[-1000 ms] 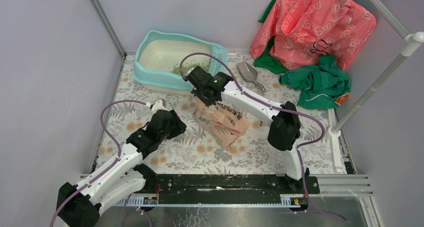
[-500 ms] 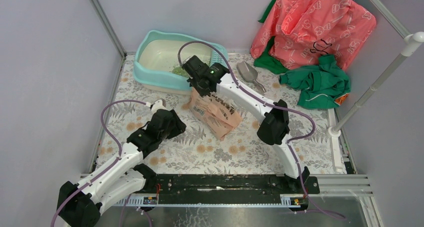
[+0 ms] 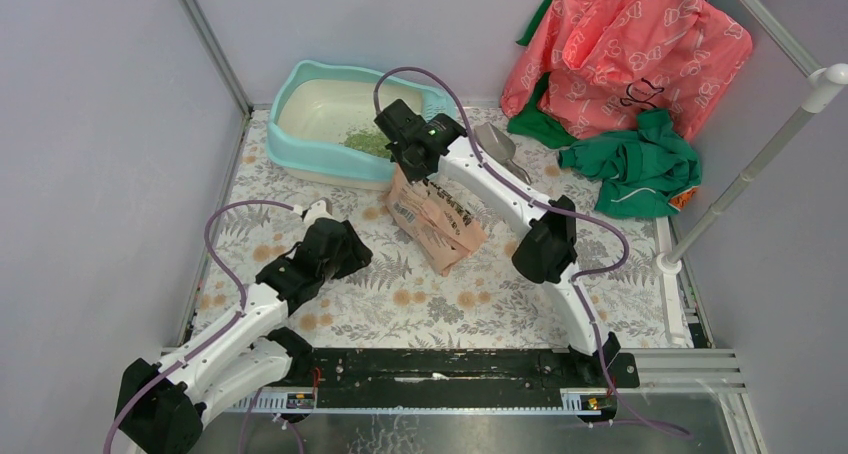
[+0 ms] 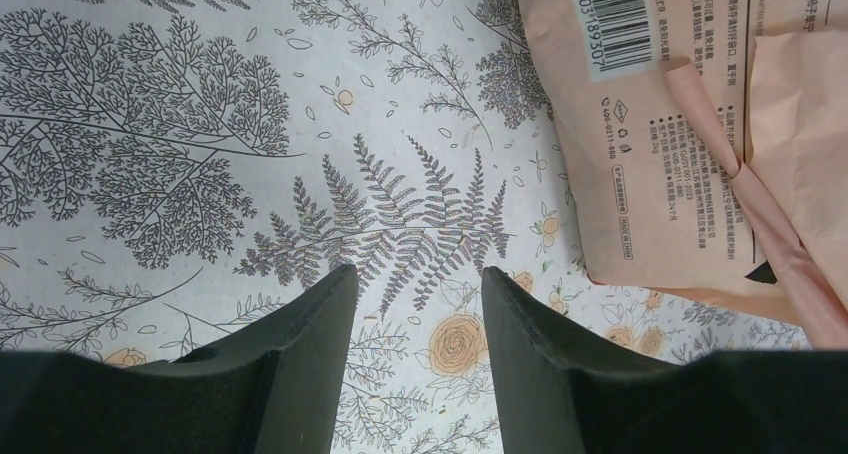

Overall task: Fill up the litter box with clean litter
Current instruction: Adjust the cat litter bag at the center of the board.

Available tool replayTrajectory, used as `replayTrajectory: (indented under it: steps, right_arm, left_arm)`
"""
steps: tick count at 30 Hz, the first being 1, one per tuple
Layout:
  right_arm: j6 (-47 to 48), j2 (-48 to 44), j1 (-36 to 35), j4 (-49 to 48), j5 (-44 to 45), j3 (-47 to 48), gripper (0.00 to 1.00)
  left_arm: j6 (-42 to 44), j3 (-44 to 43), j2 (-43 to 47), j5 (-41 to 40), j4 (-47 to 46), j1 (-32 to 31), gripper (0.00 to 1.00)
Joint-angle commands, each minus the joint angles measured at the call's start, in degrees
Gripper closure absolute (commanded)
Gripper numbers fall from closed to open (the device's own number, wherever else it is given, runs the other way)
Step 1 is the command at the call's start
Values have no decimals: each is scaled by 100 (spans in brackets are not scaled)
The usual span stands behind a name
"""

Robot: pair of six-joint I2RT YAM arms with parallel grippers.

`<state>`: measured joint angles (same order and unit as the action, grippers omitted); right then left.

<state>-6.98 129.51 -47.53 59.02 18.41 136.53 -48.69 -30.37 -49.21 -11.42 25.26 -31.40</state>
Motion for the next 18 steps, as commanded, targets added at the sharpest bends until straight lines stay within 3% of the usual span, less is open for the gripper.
replayTrajectory:
  steps: [1, 18]
  right_arm:
    - [-188, -4, 110, -341, 142, 448, 100]
    - [17, -24, 130, -1034, -190, -441, 97]
  left_arm:
    - [87, 32, 8, 30, -316, 37, 43]
    - [70, 77, -70, 59, -383, 47, 43]
